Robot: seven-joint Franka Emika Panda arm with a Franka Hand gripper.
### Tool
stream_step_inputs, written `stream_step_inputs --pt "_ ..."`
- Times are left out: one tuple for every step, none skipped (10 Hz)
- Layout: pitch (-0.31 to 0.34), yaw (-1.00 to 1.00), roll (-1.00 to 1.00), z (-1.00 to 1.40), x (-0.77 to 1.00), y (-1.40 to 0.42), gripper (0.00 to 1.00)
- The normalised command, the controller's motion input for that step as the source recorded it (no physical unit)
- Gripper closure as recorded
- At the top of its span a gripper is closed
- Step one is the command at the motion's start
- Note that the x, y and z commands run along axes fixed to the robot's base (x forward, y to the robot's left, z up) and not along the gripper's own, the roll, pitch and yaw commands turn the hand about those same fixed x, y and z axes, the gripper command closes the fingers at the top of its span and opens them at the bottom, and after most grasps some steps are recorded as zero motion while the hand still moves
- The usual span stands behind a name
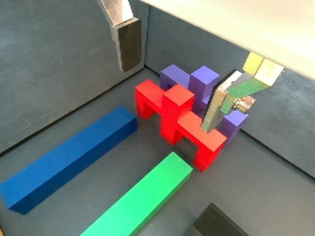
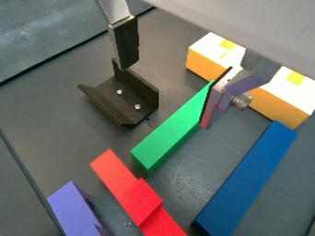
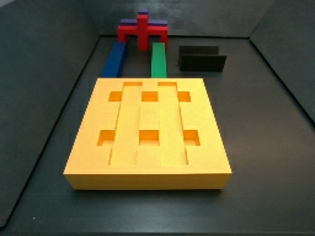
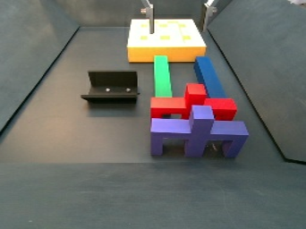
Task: Pick up the green object. Move up. Move to above the board. Insert the green object.
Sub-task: Pick up the green object.
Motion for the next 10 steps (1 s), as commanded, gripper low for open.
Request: stream_step_inputs --pt "0.004 0.0 0.0 0.0 0.0 0.0 0.0" --pt "-0.001 0.01 -0.01 -0.01 0.0 -0.07 0.0" --pt "0.0 -0.11 0.0 -0.43 0.35 -0.61 0.0" --pt "0.0 -0.08 0.0 -0.55 0.45 -0.77 0.0" --pt "-0.027 -0.04 -0.03 -0.7 0.34 -0.77 0.0" --pt "-0.034 -0.02 -0.09 -0.83 0.05 -0.57 0.0" --pt "-0.027 0.0 -0.04 -0.96 -0.1 -0.37 0.0" --pt "-0.036 -0.01 -0.01 -0.89 -0.19 -0.16 0.0" --pt "0.024 0.0 0.04 -0.79 -0.02 -0.01 0.0" --pt "0.0 0.0 0.0 -0.74 0.0 0.0 0.0"
